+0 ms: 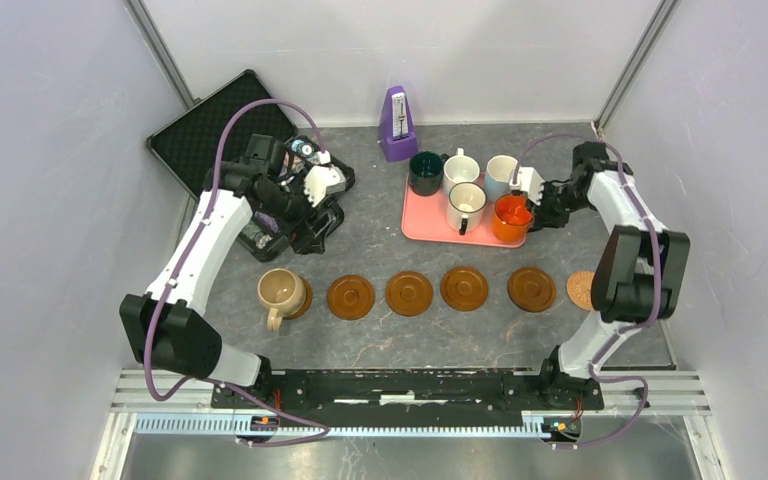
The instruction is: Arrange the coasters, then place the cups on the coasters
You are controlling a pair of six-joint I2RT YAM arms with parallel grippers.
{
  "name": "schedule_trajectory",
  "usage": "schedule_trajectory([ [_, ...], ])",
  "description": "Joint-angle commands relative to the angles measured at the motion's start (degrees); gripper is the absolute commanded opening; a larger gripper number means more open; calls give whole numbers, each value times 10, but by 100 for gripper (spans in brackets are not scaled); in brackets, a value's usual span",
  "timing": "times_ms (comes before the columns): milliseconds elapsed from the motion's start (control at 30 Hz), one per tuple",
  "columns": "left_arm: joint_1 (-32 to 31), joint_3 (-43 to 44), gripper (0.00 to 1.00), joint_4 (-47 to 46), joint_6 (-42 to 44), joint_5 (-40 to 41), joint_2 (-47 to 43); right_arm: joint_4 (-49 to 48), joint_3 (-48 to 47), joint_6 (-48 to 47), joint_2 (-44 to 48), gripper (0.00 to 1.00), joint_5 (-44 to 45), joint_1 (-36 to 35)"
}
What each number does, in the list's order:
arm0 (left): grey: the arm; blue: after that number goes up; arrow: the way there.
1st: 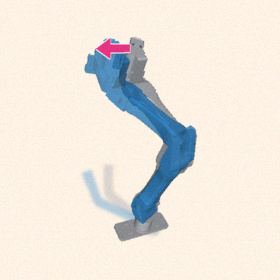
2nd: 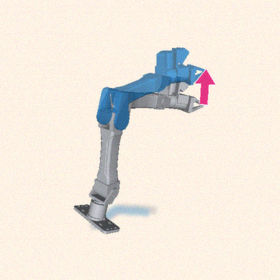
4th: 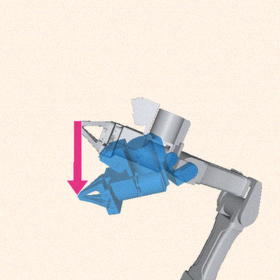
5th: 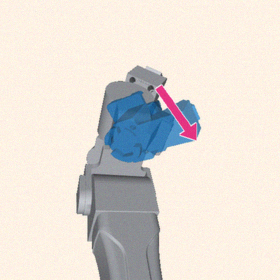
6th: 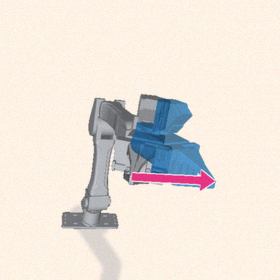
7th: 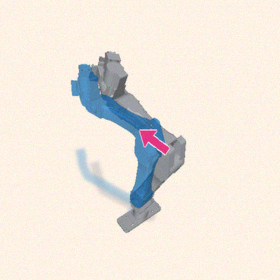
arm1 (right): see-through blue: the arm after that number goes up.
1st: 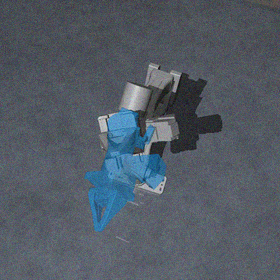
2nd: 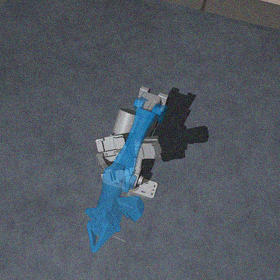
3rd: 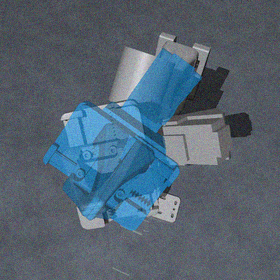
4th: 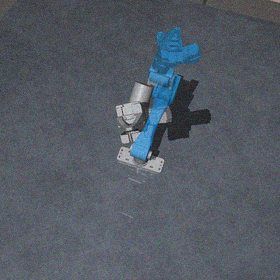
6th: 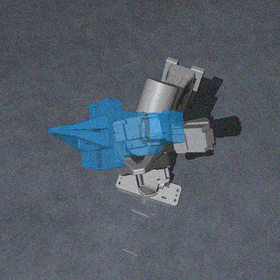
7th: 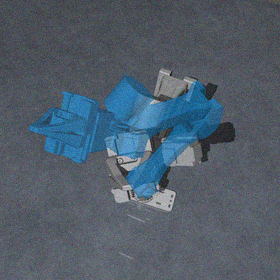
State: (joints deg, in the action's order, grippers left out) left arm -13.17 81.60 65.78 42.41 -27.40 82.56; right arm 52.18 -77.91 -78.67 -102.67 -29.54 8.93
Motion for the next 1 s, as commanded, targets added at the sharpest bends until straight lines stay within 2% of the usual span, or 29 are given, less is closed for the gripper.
schedule_trajectory([
  [0,-5,-6,100,-25,-28,-25,-17,-63,44,116,124,0,-22,20],
  [267,-8,-25,100,-52,-61,-38,-33,-200,212,317,338,0,86,113],
  [467,-13,-20,100,-59,-67,-50,-25,-220,338,390,488,0,185,177],
  [667,-19,14,100,-54,-59,-55,-1,-229,400,443,569,0,250,188],
  [967,-28,62,100,-22,-35,-44,26,-242,438,467,603,0,278,209],
])
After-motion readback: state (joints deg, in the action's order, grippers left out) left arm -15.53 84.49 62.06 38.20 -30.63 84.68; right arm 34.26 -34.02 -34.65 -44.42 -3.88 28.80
